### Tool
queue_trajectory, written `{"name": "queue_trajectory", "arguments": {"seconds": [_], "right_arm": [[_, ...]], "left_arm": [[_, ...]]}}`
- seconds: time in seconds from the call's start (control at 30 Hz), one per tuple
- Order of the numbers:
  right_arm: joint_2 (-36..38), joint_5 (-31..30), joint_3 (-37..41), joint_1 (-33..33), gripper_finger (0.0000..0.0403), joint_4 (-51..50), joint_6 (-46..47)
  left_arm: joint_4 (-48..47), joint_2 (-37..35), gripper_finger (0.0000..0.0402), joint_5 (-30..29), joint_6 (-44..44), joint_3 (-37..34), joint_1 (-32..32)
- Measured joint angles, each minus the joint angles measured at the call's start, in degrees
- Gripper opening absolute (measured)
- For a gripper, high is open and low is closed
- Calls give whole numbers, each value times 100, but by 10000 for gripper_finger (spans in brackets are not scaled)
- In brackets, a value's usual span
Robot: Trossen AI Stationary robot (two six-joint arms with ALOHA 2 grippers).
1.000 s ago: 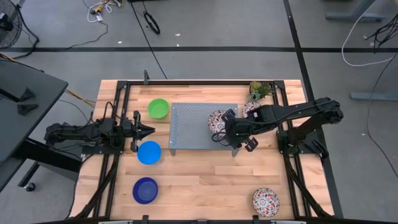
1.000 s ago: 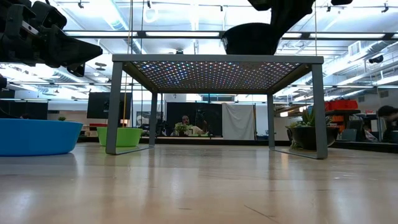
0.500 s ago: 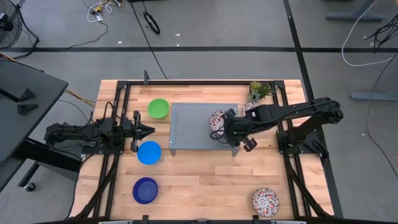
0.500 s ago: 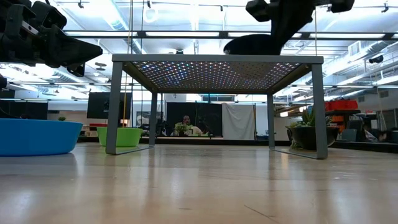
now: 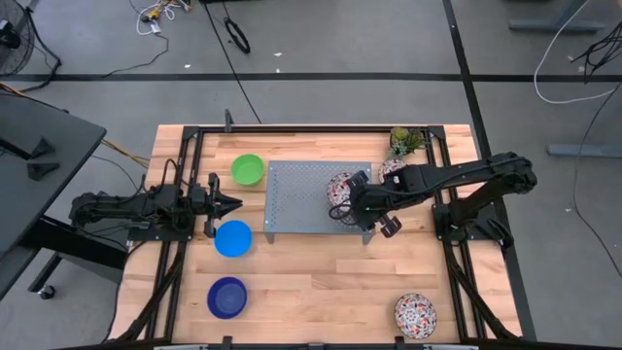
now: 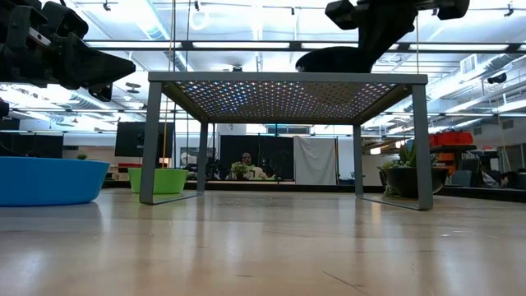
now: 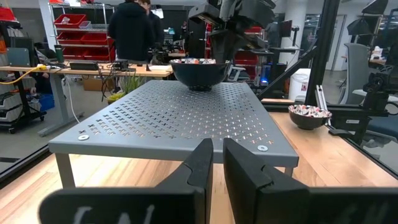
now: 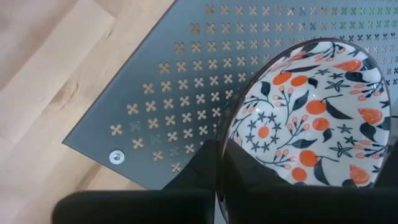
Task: Pick & Place Mini bowls
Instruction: Put the middle white patterned bowl on the shelf
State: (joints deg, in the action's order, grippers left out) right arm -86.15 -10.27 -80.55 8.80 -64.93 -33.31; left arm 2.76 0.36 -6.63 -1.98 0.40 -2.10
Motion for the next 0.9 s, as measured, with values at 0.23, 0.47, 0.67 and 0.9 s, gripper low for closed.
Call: {"name": "queue_trajectory", "arguments": {"seconds": [0.23, 0.47, 0.67, 0.9], "right_arm": [[-11, 70, 17, 0, 67, -39, 139], [-11, 40, 17, 0, 94, -36, 154], [-11, 34, 17, 0, 103, -31, 266], [-11, 27, 15, 0, 122, 42, 266]], "left_arm": [[0, 0, 44, 1, 0, 0, 1], [0, 0, 44, 0, 0, 2, -1], [0, -1, 44, 1, 0, 1, 0], [0, 0, 44, 0, 0, 2, -1]]}}
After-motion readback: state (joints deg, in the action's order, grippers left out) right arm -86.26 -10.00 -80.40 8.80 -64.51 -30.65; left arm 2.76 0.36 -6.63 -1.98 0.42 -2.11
